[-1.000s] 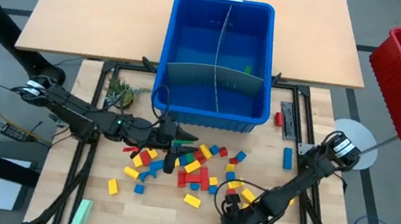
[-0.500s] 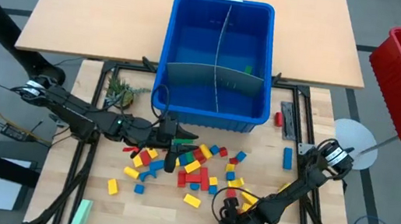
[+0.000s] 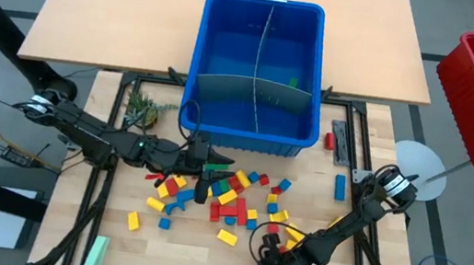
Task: Sort blocks
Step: Put the green block with the other green blocks into the blue bin
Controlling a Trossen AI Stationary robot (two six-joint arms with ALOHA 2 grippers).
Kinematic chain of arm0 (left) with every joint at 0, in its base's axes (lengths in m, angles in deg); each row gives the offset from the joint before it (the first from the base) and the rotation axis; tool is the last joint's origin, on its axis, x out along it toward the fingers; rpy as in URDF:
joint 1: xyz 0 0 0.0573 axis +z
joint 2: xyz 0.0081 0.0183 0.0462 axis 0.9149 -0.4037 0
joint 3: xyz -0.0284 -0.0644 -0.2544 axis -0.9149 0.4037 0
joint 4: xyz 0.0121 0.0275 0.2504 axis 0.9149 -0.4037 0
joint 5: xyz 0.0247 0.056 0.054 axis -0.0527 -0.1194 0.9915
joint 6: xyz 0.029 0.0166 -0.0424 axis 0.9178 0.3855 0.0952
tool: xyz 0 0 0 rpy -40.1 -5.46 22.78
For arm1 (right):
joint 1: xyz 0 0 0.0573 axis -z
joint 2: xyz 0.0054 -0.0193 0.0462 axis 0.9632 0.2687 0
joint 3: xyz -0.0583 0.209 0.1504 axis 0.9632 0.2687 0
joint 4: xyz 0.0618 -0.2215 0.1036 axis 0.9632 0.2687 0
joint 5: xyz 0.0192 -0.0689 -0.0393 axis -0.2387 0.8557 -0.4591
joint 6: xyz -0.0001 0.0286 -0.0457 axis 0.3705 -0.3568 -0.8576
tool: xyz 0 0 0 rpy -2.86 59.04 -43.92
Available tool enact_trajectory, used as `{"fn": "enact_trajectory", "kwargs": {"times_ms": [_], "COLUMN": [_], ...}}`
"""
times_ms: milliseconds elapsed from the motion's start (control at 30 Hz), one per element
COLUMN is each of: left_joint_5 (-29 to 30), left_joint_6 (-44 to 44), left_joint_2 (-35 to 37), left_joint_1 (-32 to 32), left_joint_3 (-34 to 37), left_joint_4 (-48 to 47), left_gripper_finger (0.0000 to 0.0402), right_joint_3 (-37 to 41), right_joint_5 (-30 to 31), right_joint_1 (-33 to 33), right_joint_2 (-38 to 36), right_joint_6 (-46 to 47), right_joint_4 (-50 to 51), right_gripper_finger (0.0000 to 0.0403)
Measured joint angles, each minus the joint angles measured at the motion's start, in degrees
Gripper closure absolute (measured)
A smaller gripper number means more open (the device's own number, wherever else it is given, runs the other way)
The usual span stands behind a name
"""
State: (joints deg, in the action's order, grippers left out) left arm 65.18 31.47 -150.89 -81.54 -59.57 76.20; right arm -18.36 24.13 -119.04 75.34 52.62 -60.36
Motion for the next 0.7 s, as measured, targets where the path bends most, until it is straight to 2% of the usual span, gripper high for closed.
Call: {"fn": "enact_trajectory", "kwargs": {"times_ms": [167, 400, 567, 700], "left_joint_5": [0.02, 0.02, 0.18, 3.65], "left_joint_6": [0.01, 0.01, 0.03, 0.05], "left_joint_2": [0.0, 0.0, 0.0, 0.0], "left_joint_1": [0.0, 0.0, 0.0, 0.0], "left_joint_3": [0.0, 0.0, 0.0, 0.0], "left_joint_4": [0.0, 1.03, 1.68, 1.52], "left_gripper_finger": [0.0235, 0.0235, 0.0235, 0.0235], "right_joint_3": [0.09, 0.09, 0.09, 0.09], "right_joint_5": [0.4, 6.34, 14.45, 20.63], "right_joint_1": [0.2, 3.18, 7.88, 14.03], "right_joint_2": [-3.33, -14.83, -25.26, -33.71], "right_joint_6": [-0.12, -2.37, -7.2, -13.26], "right_joint_4": [5.63, 15.29, 18.53, 18.42], "right_gripper_finger": [0.0282, 0.0282, 0.0282, 0.0282]}}
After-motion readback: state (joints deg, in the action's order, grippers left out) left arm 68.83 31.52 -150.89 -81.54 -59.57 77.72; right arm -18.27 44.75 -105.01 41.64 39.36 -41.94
